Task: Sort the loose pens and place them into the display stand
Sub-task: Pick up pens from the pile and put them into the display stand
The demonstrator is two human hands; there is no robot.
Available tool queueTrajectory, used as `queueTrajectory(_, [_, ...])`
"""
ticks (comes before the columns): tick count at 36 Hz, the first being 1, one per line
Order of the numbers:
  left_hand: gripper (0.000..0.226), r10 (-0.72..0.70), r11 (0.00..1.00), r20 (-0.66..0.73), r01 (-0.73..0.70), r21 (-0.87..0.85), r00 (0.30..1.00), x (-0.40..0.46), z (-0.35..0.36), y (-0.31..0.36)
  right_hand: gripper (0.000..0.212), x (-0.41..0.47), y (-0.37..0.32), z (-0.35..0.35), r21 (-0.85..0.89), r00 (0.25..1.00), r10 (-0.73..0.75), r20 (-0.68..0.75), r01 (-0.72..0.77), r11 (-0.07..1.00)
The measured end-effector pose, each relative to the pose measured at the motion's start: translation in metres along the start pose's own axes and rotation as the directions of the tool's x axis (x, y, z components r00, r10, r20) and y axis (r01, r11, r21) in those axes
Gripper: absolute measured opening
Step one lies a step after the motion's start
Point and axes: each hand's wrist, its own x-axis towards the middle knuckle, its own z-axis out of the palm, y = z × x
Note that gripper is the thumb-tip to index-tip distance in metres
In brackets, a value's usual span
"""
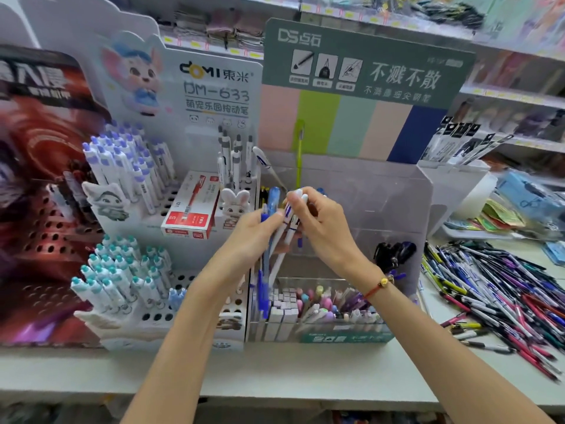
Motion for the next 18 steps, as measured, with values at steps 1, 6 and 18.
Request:
queueTrajectory(1, [0.027, 0.002, 1.000, -0.029, -0.003, -0.027, 1.000, 0.001, -0.004, 0.001, 0.026, 0.003, -0.001, 0.000, -0.008, 0.998, -0.012, -0.057, 0.012, 1.000])
queueTrajectory(6, [0.024, 0.053, 0.986, -0.335, -0.103, -0.131, 0.941, 0.004, -0.036, -0.008, 0.030, 0.031, -0.001, -0.026, 0.138, 0.837, 0.107, -0.537, -0.038, 0.990])
queueTrajectory(18, [0.022, -0.042, 0.553, -0.180, -0.127, -0.823, 0.983, -0.007, -0.039, -0.037, 0.019, 0.119, -0.008, -0.016, -0.239, 0.723, -0.338, -0.603, 0.240, 0.941])
